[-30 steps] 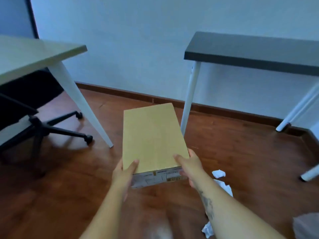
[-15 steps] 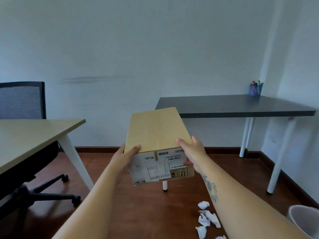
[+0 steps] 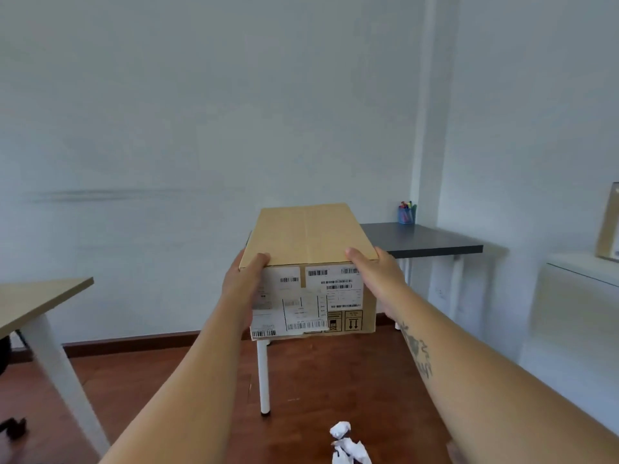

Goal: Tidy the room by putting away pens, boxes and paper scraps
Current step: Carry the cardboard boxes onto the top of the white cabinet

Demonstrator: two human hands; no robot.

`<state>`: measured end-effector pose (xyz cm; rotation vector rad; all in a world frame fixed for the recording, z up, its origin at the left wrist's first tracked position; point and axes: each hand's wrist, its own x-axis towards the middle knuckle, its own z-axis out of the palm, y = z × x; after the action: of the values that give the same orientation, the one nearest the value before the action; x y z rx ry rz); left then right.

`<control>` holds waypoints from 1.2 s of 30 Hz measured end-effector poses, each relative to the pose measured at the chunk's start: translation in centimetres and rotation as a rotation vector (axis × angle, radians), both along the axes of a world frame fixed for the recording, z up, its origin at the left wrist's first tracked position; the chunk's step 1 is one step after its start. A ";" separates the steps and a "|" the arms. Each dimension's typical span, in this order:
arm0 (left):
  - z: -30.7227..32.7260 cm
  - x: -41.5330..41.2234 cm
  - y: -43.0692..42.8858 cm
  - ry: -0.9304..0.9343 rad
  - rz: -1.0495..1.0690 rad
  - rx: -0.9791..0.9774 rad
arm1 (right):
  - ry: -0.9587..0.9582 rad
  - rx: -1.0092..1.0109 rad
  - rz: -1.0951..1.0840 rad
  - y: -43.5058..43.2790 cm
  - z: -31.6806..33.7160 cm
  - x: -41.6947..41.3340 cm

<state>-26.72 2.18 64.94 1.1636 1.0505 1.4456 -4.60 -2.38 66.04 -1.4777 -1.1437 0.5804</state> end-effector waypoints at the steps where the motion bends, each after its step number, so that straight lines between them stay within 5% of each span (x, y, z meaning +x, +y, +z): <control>1: 0.3 1.0 0.1 0.007 -0.022 0.000 | 0.024 0.023 -0.016 -0.7 0.2 0.7; 5: 1.2 4.7 0.0 0.006 -0.103 0.000 | 0.231 0.142 -0.056 -2.9 0.8 2.8; 13: 4.5 14.0 -2.4 0.052 -0.355 0.137 | 0.249 0.238 -0.310 -9.5 3.8 9.8; 36: 15.1 29.4 -19.4 -0.072 -0.900 0.322 | -0.022 0.412 -0.857 -35.5 14.8 14.6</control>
<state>2.68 -17.23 80.07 1.5244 0.1539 0.9193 10.02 -37.85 80.87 -1.4358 -0.5031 -0.2529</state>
